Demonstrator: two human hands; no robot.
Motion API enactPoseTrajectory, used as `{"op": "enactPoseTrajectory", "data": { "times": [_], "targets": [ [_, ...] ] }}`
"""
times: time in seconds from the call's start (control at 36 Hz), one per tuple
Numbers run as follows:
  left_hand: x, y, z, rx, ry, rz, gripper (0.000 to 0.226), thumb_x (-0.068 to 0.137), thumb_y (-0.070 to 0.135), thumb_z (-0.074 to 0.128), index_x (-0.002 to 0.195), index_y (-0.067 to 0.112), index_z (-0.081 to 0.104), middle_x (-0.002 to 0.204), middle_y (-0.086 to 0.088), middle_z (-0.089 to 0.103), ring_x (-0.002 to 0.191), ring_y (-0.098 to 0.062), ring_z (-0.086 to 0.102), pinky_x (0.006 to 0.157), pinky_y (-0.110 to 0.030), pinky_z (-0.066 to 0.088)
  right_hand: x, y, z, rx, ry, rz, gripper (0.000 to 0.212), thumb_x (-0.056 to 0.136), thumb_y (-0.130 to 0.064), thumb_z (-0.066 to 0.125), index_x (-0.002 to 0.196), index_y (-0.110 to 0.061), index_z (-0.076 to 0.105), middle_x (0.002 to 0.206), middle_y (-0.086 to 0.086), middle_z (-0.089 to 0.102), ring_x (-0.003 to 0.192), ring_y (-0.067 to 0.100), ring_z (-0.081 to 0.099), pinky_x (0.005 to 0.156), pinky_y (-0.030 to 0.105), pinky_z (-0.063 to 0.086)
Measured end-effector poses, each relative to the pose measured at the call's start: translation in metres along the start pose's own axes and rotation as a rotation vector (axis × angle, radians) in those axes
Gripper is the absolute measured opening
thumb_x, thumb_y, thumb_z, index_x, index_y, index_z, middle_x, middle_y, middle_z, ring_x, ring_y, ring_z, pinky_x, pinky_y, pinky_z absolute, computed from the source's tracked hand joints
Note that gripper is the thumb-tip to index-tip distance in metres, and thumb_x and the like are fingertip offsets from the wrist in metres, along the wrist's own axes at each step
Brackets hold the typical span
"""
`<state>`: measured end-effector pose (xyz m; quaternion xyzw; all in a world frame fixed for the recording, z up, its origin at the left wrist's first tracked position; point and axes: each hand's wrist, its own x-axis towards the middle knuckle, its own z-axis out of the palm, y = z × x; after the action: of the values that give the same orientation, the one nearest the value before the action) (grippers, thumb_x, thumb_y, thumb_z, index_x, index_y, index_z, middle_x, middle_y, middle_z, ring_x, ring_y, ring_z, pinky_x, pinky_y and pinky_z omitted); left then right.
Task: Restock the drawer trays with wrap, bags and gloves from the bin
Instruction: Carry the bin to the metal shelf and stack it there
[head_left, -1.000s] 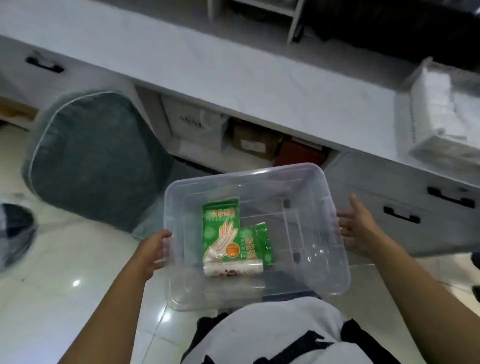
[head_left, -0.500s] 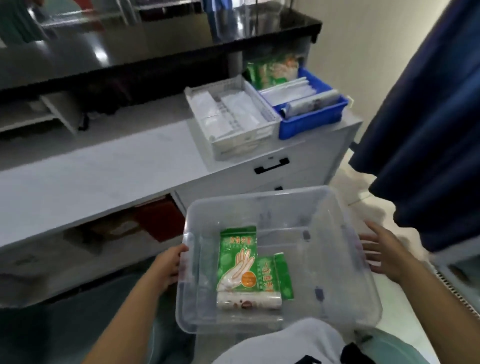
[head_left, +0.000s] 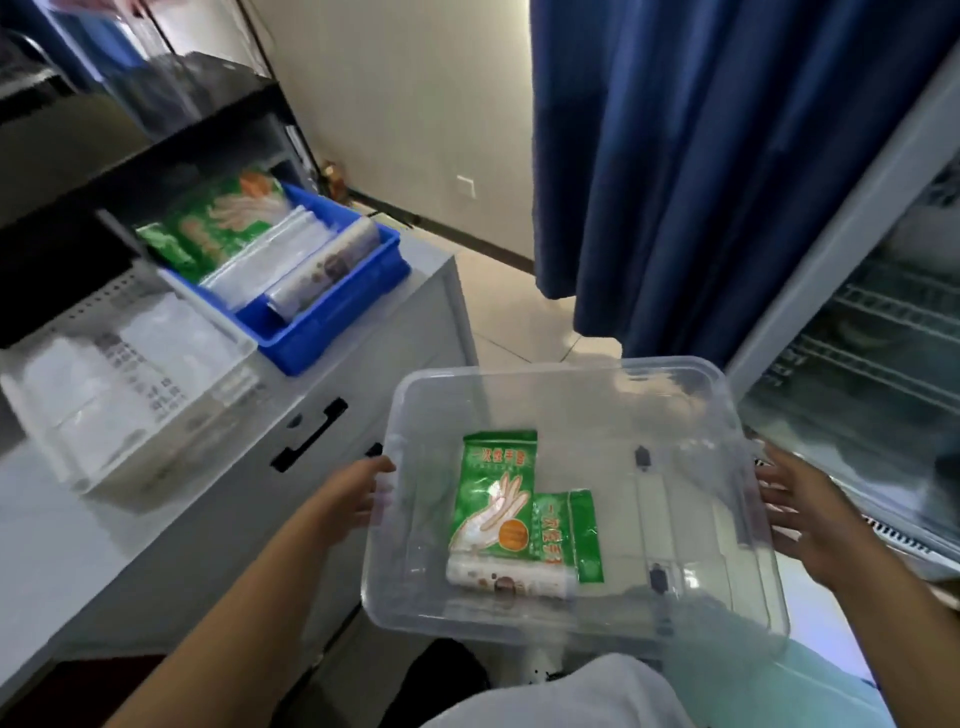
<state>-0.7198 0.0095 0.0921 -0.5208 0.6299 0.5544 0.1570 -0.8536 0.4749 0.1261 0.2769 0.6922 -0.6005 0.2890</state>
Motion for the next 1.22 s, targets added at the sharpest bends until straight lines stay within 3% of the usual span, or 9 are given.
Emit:
{"op": "enactPoseTrajectory", "data": {
  "times": [0.17,0.28,0.5,0.61,0.75,0.86,1.0,1.11,1.22],
  "targets": [
    [0.035,0.100,0.049,0.160,-0.089,0.064,0.032,0.088,0.030,0.063,0.109,0.007,0.061,0.097,-0.011,0.063,0.081,-0.024,0.061,0.072,-0.033,0.049,0.015,-0.016,-0.013,0.138,0.137,0.015,0.035,0.087,-0.054,0.058,0.094,-0.020,0.067,0.088,0.005,0.065,0.078,0.025,0.057,0.075,0.039,0.046],
    [0.066,0.169,0.080,0.233,-0.131,0.121,0.037,0.090,0.034,0.062,0.111,0.004,0.059,0.102,-0.014,0.062,0.082,-0.026,0.059,0.071,-0.033,0.048,0.029,-0.037,-0.012,0.179,0.218,0.007,0.034,0.085,-0.051,0.063,0.094,-0.019,0.067,0.090,0.006,0.067,0.080,0.027,0.060,0.073,0.038,0.047],
    [0.109,0.309,0.134,0.290,-0.219,0.215,0.040,0.088,0.044,0.066,0.108,0.010,0.060,0.086,-0.011,0.058,0.063,-0.021,0.051,0.060,-0.027,0.036,0.048,-0.093,0.014,0.333,0.455,-0.010,0.035,0.085,-0.044,0.067,0.109,-0.017,0.065,0.088,0.004,0.064,0.075,0.022,0.059,0.066,0.033,0.046],
    [0.129,0.382,0.142,0.264,-0.294,0.201,0.035,0.091,0.041,0.061,0.111,0.012,0.059,0.098,-0.013,0.058,0.082,-0.027,0.054,0.079,-0.036,0.043,0.059,-0.129,0.033,0.386,0.506,-0.026,0.030,0.083,-0.045,0.069,0.101,-0.021,0.066,0.089,0.002,0.065,0.077,0.020,0.060,0.065,0.032,0.045],
    [0.157,0.443,0.137,0.242,-0.334,0.194,0.025,0.094,0.031,0.055,0.109,0.012,0.060,0.093,-0.010,0.058,0.082,-0.025,0.056,0.074,-0.037,0.049,0.083,-0.173,0.055,0.397,0.511,-0.053,0.021,0.084,-0.043,0.068,0.089,-0.022,0.065,0.081,0.000,0.063,0.069,0.017,0.057,0.059,0.031,0.042],
    [0.180,0.473,0.134,0.233,-0.323,0.191,0.026,0.093,0.032,0.057,0.108,0.012,0.062,0.093,-0.010,0.061,0.081,-0.024,0.058,0.064,-0.036,0.048,0.109,-0.215,0.064,0.369,0.496,-0.077,0.023,0.085,-0.041,0.068,0.095,-0.020,0.065,0.083,0.001,0.064,0.071,0.019,0.059,0.061,0.032,0.045],
    [0.213,0.501,0.132,0.204,-0.355,0.152,0.023,0.094,0.031,0.058,0.108,0.012,0.061,0.096,-0.012,0.063,0.084,-0.026,0.062,0.067,-0.042,0.053,0.162,-0.276,0.065,0.327,0.470,-0.083,0.046,0.083,-0.041,0.069,0.121,-0.016,0.062,0.108,0.003,0.068,0.084,0.019,0.063,0.064,0.031,0.045],
    [0.244,0.518,0.132,0.145,-0.280,0.104,0.017,0.094,0.029,0.058,0.100,0.014,0.063,0.091,-0.010,0.063,0.080,-0.024,0.060,0.086,-0.047,0.050,0.222,-0.324,0.065,0.261,0.409,-0.059,0.048,0.076,-0.046,0.073,0.110,-0.012,0.068,0.095,0.007,0.072,0.078,0.025,0.067,0.060,0.030,0.049],
    [0.265,0.532,0.126,0.034,-0.174,0.036,0.016,0.093,0.030,0.059,0.089,0.016,0.063,0.086,-0.008,0.062,0.075,-0.023,0.058,0.081,-0.040,0.047,0.288,-0.379,0.077,0.203,0.281,-0.028,0.043,0.076,-0.043,0.072,0.103,-0.010,0.071,0.094,0.012,0.073,0.084,0.033,0.069,0.070,0.042,0.056]
  ]
}}
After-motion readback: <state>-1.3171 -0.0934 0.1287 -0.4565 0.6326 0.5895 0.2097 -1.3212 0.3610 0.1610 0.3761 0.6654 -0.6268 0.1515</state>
